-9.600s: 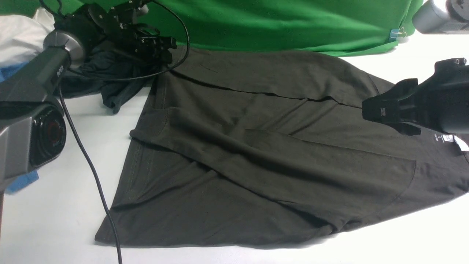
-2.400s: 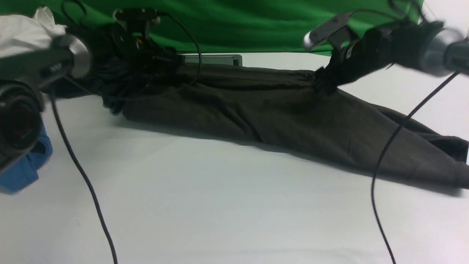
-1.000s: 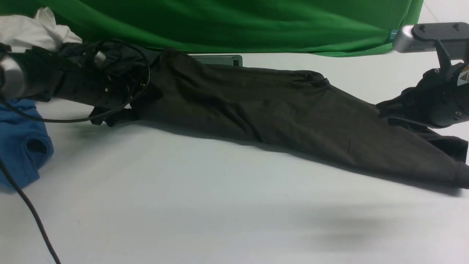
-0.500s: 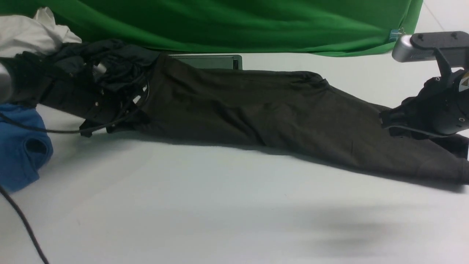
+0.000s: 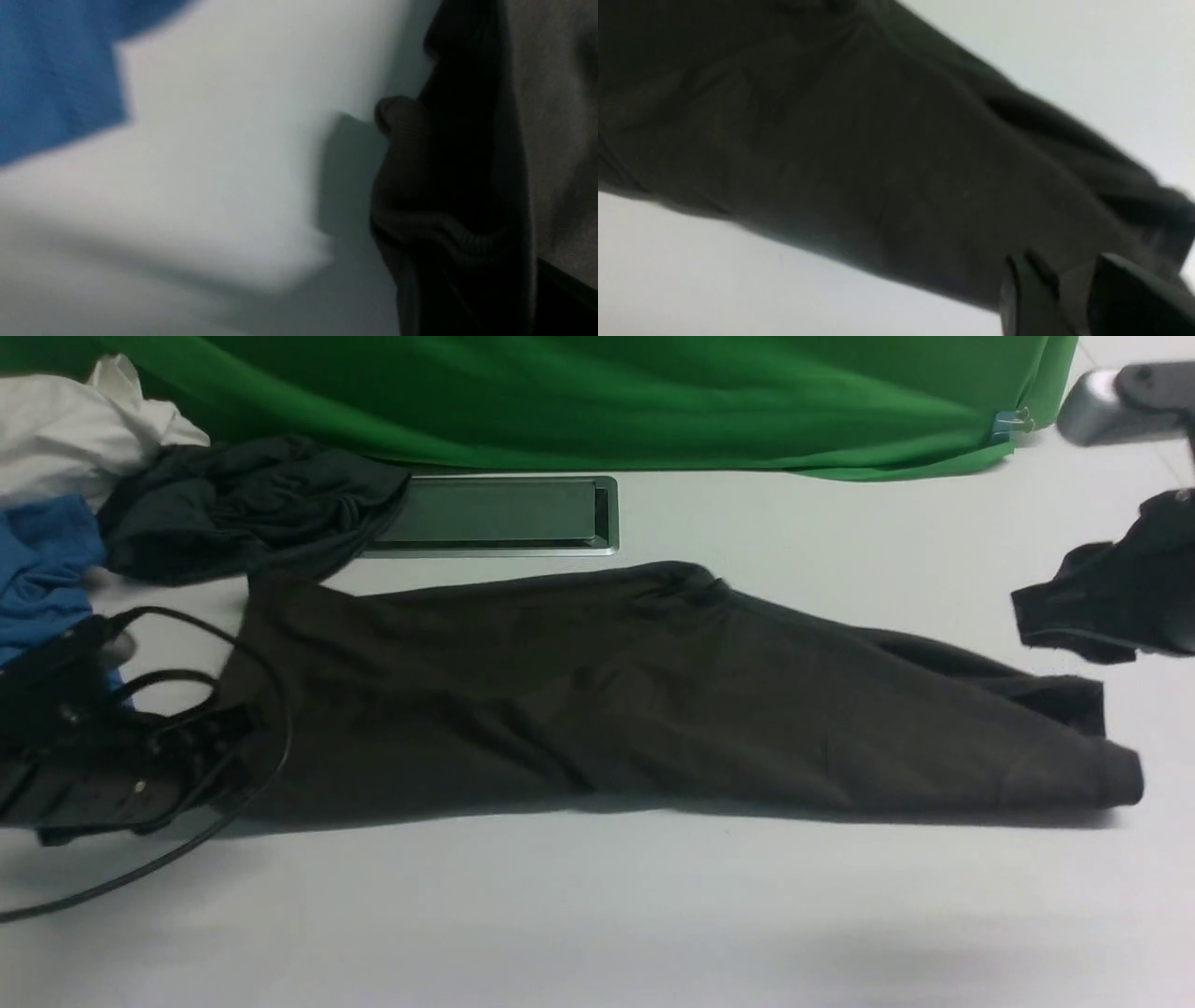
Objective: Fold a long-sleeved shirt on a white desktop.
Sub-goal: 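Grasp the waist and leg ends of the folded dark trousers and straighten them on the table, then fold the garment over onto itself on the table with the left gripper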
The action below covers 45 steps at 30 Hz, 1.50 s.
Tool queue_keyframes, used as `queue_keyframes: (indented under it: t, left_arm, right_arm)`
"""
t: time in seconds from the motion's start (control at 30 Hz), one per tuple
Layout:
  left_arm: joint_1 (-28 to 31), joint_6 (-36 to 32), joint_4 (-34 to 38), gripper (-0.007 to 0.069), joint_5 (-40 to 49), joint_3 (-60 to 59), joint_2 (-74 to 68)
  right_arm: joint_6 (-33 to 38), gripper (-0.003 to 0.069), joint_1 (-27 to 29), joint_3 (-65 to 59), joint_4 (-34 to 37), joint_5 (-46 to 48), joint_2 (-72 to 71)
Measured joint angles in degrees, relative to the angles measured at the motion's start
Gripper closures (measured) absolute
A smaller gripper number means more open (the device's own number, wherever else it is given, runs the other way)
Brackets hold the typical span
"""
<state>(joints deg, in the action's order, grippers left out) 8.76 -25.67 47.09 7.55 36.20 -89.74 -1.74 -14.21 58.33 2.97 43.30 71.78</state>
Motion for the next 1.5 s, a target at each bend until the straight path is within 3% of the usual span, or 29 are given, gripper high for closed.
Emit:
queue_keyframes:
  t: [0.17,0.3,0.53,0.6,0.77,0.8,0.97,1.1,1.2,1.33,1.5]
  left_arm:
    - [0.0,-0.3,-3.1,0.0473,0.7,1.9,2.5]
    - [0.0,-1.2,-5.8,0.0473,5.0,6.5,5.0]
    - [-4.4,-2.5,-6.0,0.0473,11.8,19.6,4.9]
    - [-8.5,-2.6,-5.9,0.0473,13.0,24.6,3.6]
    - [-27.3,-2.8,-5.9,0.0473,15.6,43.1,-6.1]
    - [-28.0,-2.8,-5.9,0.0473,15.9,43.8,-6.6]
    - [-45.1,-2.8,-5.8,0.0473,19.9,59.6,-22.0]
    - [-55.0,-3.0,-5.8,0.0473,16.3,66.3,-33.6]
    - [-59.0,-2.8,-5.7,0.0473,11.3,68.7,-40.3]
    - [-60.0,-2.8,-5.7,0.0433,9.5,69.7,-42.8]
    - [-59.1,-2.5,-7.3,0.0236,12.2,69.8,-40.0]
  right_arm:
    - [2.4,0.0484,0.0,0.0,0.0,1.5,-2.6]
    - [3.5,0.0615,0.0,0.0,0.1,3.8,-5.0]
    - [3.9,0.0642,0.0,0.0,0.2,4.3,-9.2]
    - [3.9,0.0642,0.0,0.0,0.2,4.2,-10.4]
    - [3.7,0.0643,0.0,0.0,0.2,4.2,-12.8]
    - [3.7,0.0643,0.0,0.0,0.2,4.2,-12.9]
    - [3.7,0.0643,0.0,0.0,0.2,4.5,-13.2]
    - [3.7,0.0643,0.0,0.0,0.2,5.2,-13.2]
    - [3.7,0.0641,0.0,0.0,-0.5,6.5,-13.2]
    - [3.8,0.0638,0.0,0.0,0.0,7.0,-13.2]
    - [3.8,0.0635,0.0,0.0,0.0,7.2,-13.2]
